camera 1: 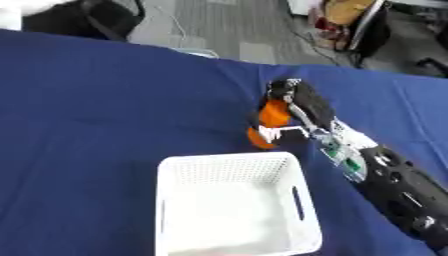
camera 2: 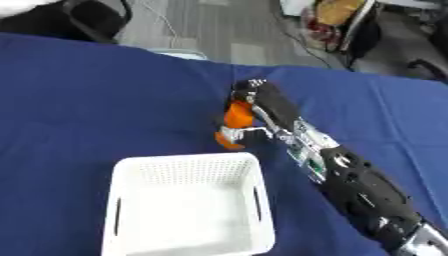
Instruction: Pick up objects on the table and place them in the box.
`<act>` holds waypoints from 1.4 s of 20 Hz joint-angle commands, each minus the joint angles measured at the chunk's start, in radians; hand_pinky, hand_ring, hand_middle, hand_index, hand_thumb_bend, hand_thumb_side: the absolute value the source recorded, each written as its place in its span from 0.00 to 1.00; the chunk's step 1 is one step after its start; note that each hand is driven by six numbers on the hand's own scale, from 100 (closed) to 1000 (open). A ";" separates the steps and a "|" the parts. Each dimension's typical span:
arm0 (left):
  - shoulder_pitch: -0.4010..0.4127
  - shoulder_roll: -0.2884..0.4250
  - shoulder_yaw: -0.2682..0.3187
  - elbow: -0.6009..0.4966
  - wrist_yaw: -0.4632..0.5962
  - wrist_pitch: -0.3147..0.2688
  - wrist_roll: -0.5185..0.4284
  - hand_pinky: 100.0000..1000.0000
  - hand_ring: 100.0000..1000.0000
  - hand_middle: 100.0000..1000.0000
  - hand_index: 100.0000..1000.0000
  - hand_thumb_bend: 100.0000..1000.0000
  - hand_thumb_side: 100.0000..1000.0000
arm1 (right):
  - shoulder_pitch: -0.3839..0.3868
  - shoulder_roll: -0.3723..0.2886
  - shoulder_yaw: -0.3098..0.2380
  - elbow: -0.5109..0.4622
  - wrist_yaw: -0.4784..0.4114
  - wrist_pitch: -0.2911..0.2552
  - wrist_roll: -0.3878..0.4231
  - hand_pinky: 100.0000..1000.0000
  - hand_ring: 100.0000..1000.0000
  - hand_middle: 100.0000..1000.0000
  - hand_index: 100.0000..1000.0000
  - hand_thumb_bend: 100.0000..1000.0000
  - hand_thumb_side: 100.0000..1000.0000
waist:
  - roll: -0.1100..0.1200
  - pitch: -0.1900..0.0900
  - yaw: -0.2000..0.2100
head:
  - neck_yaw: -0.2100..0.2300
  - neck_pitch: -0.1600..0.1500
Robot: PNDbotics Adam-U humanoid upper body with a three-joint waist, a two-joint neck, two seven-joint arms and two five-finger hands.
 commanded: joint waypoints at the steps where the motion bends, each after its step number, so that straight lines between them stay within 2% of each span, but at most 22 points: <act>1: -0.005 0.024 0.009 -0.014 -0.005 -0.002 0.005 0.89 0.78 0.87 0.86 0.08 0.92 | -0.007 -0.048 -0.014 -0.041 -0.019 0.012 0.026 0.00 0.00 0.00 0.00 0.00 0.65 | 0.005 -0.032 -0.005 | -0.001 -0.018; 6: -0.002 0.033 0.011 -0.014 -0.007 -0.003 0.009 0.89 0.78 0.87 0.86 0.08 0.92 | -0.007 -0.069 -0.020 -0.070 -0.028 0.028 0.047 0.00 0.00 0.00 0.00 0.00 0.65 | 0.005 -0.037 -0.017 | 0.000 -0.020; 11: 0.001 0.041 0.013 -0.014 -0.010 -0.005 0.014 0.89 0.78 0.87 0.86 0.08 0.92 | -0.011 -0.057 -0.029 -0.083 -0.100 0.055 0.077 0.00 0.00 0.00 0.00 0.01 0.64 | 0.008 -0.041 -0.031 | 0.007 -0.024; 15: 0.005 0.049 0.014 -0.014 -0.013 -0.007 0.017 0.89 0.78 0.87 0.86 0.08 0.92 | -0.011 -0.065 -0.033 -0.132 -0.128 0.071 0.120 0.00 0.00 0.00 0.00 0.01 0.64 | 0.013 -0.045 -0.044 | 0.009 -0.025; 19: 0.013 0.060 0.016 -0.014 -0.017 -0.009 0.021 0.89 0.78 0.87 0.85 0.08 0.92 | -0.001 -0.070 -0.027 -0.223 -0.135 0.097 0.187 0.00 0.00 0.00 0.00 0.02 0.64 | 0.018 -0.052 -0.061 | 0.014 -0.022; 28: 0.025 0.070 0.017 -0.014 -0.023 -0.017 0.023 0.89 0.78 0.87 0.85 0.08 0.92 | 0.043 -0.079 -0.001 -0.511 -0.190 0.128 0.302 0.00 0.00 0.00 0.00 0.01 0.64 | 0.029 -0.060 -0.080 | 0.018 -0.019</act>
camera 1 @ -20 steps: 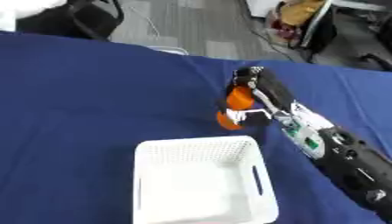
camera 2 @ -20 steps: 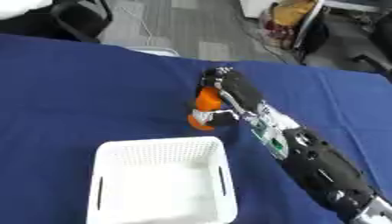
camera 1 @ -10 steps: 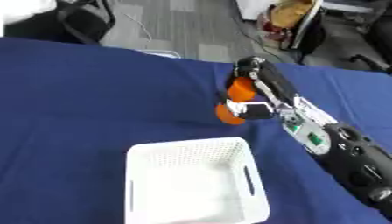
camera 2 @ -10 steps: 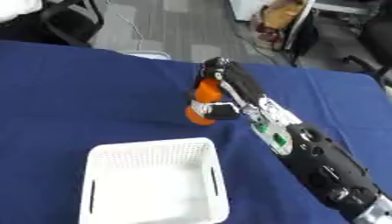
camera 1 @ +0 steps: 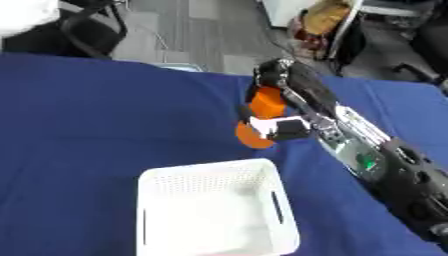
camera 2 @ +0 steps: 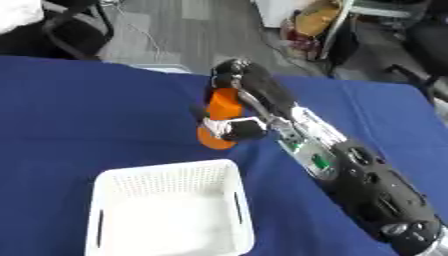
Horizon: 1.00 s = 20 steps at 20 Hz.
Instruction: Pick up objects on the table and place them in the box.
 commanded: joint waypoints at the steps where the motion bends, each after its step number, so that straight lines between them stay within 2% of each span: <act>1: -0.008 0.019 0.009 -0.014 -0.004 -0.005 0.002 0.89 0.78 0.87 0.85 0.08 0.92 | 0.003 -0.036 -0.002 -0.107 -0.024 0.013 0.034 0.00 0.00 0.00 0.00 0.01 0.64 | 0.008 -0.027 -0.003 | 0.008 -0.010; 3: -0.008 0.019 0.010 -0.014 -0.005 -0.005 0.004 0.89 0.78 0.87 0.85 0.08 0.92 | 0.008 -0.034 0.001 -0.149 -0.036 0.021 0.051 0.00 0.00 0.00 0.00 0.04 0.67 | 0.009 -0.027 -0.003 | 0.008 -0.008; 4: -0.008 0.019 0.010 -0.014 -0.005 -0.005 0.004 0.89 0.78 0.87 0.85 0.08 0.92 | 0.010 -0.032 0.004 -0.172 -0.043 0.023 0.058 0.00 0.00 0.00 0.00 0.01 0.64 | 0.009 -0.027 -0.003 | 0.008 -0.007; 7: -0.008 0.019 0.009 -0.014 -0.006 -0.006 0.006 0.89 0.78 0.87 0.85 0.08 0.92 | 0.009 -0.022 0.013 -0.211 -0.062 0.023 0.075 0.00 0.00 0.00 0.00 0.01 0.64 | 0.009 -0.027 -0.002 | 0.008 -0.004; 8: -0.008 0.019 0.009 -0.014 -0.006 -0.007 0.006 0.89 0.78 0.87 0.85 0.08 0.92 | 0.006 -0.018 0.017 -0.214 -0.068 0.017 0.079 0.00 0.00 0.00 0.00 0.04 0.66 | 0.009 -0.027 -0.003 | 0.008 -0.002; 9: -0.007 0.019 0.008 -0.014 -0.006 -0.006 0.006 0.89 0.78 0.87 0.85 0.08 0.92 | 0.003 -0.013 0.021 -0.215 -0.073 0.010 0.082 0.00 0.00 0.00 0.00 0.02 0.64 | 0.009 -0.027 -0.003 | 0.007 0.001; 12: -0.007 0.019 0.007 -0.014 -0.006 -0.006 0.004 0.89 0.78 0.87 0.85 0.08 0.92 | -0.004 0.006 0.034 -0.217 -0.087 -0.010 0.091 0.00 0.00 0.00 0.00 0.03 0.65 | 0.009 -0.028 -0.003 | 0.008 0.003; 20: -0.020 0.009 -0.001 -0.014 0.002 -0.008 -0.001 0.89 0.78 0.87 0.84 0.08 0.92 | -0.019 0.055 0.068 -0.217 -0.114 -0.006 0.109 0.00 0.00 0.00 0.00 0.05 0.66 | 0.009 -0.027 0.011 | 0.008 -0.001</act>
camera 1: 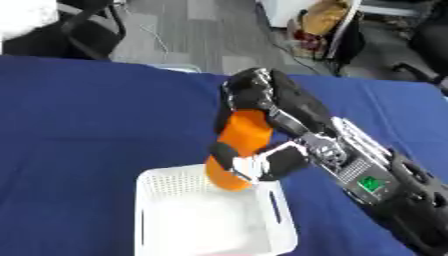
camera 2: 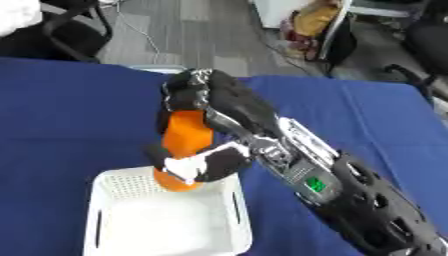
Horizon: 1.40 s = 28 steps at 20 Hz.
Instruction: Pick up objects on the table and place them in the box.
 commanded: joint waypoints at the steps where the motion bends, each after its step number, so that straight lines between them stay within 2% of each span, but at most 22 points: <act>1: -0.022 0.007 -0.002 -0.014 0.005 -0.002 -0.007 0.89 0.78 0.87 0.84 0.08 0.92 | -0.020 -0.001 0.005 -0.016 -0.010 -0.002 0.011 0.00 0.00 0.00 0.00 0.05 0.66 | 0.006 -0.023 0.005 | 0.008 -0.003; 16: -0.039 -0.001 -0.010 -0.014 0.011 0.002 -0.024 0.89 0.78 0.87 0.84 0.08 0.92 | -0.005 0.031 0.028 -0.010 0.012 0.004 0.045 0.00 0.00 0.00 0.00 0.07 0.67 | -0.004 -0.020 0.023 | 0.013 -0.010; 28: -0.041 -0.002 -0.009 -0.014 0.007 0.002 -0.023 0.89 0.78 0.87 0.84 0.08 0.92 | -0.002 0.069 0.053 0.059 0.068 -0.034 0.038 0.00 0.00 0.00 0.01 0.12 0.68 | 0.001 -0.017 0.022 | 0.015 -0.014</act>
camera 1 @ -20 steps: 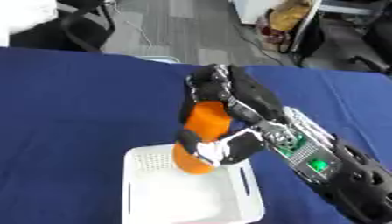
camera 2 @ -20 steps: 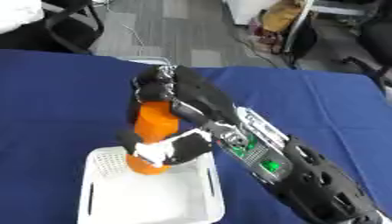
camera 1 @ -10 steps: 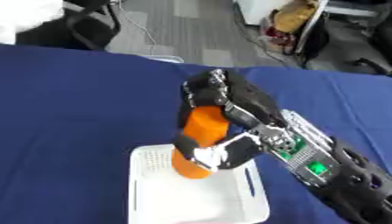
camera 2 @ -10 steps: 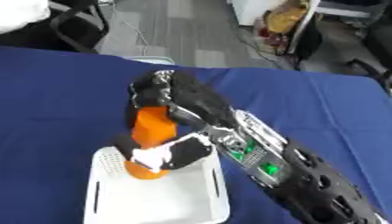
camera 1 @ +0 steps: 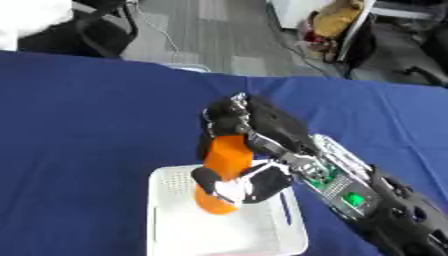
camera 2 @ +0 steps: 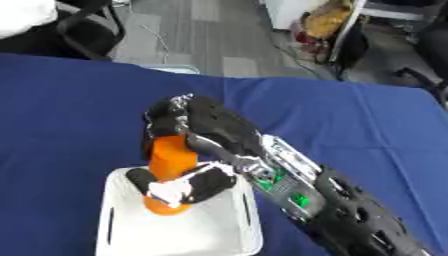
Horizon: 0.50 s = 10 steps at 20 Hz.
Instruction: Pick up objects on the table and place them in the box.
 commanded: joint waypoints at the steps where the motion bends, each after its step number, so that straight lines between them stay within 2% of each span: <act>1: -0.016 0.008 0.002 -0.014 -0.002 -0.003 -0.002 0.89 0.78 0.87 0.84 0.08 0.92 | -0.006 -0.005 -0.003 0.012 0.016 -0.010 -0.014 0.00 0.00 0.00 0.01 0.13 0.69 | 0.009 -0.017 0.001 | 0.007 -0.012; 2: -0.016 0.008 0.002 -0.014 -0.002 -0.003 -0.002 0.89 0.78 0.87 0.84 0.08 0.92 | -0.006 -0.003 -0.003 0.018 0.022 -0.011 -0.020 0.00 0.00 0.00 0.01 0.13 0.69 | 0.009 -0.017 0.001 | 0.007 -0.012; 3: -0.016 0.007 0.002 -0.014 -0.002 -0.003 -0.002 0.89 0.78 0.87 0.84 0.08 0.92 | -0.007 -0.001 -0.003 0.022 0.026 -0.013 -0.027 0.00 0.00 0.00 0.02 0.18 0.71 | 0.009 -0.017 0.001 | 0.007 -0.011; 5: -0.016 0.007 0.002 -0.014 -0.003 -0.003 -0.002 0.89 0.78 0.87 0.84 0.08 0.92 | -0.006 0.001 -0.004 0.029 0.033 -0.021 -0.049 0.00 0.00 0.00 0.05 0.21 0.72 | 0.009 -0.016 0.002 | 0.008 -0.011; 8: -0.017 0.007 0.002 -0.014 -0.003 -0.003 -0.002 0.89 0.78 0.87 0.84 0.08 0.92 | -0.004 0.003 -0.004 0.039 0.035 -0.038 -0.088 0.00 0.00 0.00 0.10 0.22 0.74 | 0.008 -0.015 0.002 | 0.009 -0.009; 9: -0.017 0.007 0.002 -0.014 -0.004 -0.003 -0.002 0.89 0.78 0.87 0.84 0.08 0.92 | -0.003 0.004 -0.003 0.042 0.034 -0.046 -0.100 0.00 0.00 0.05 0.18 0.23 0.75 | 0.008 -0.015 0.002 | 0.009 -0.009; 10: -0.017 0.007 0.002 -0.014 -0.004 -0.003 -0.002 0.89 0.78 0.87 0.84 0.08 0.92 | -0.003 0.005 -0.003 0.045 0.032 -0.054 -0.111 0.00 0.00 0.09 0.21 0.24 0.76 | 0.008 -0.015 0.002 | 0.009 -0.009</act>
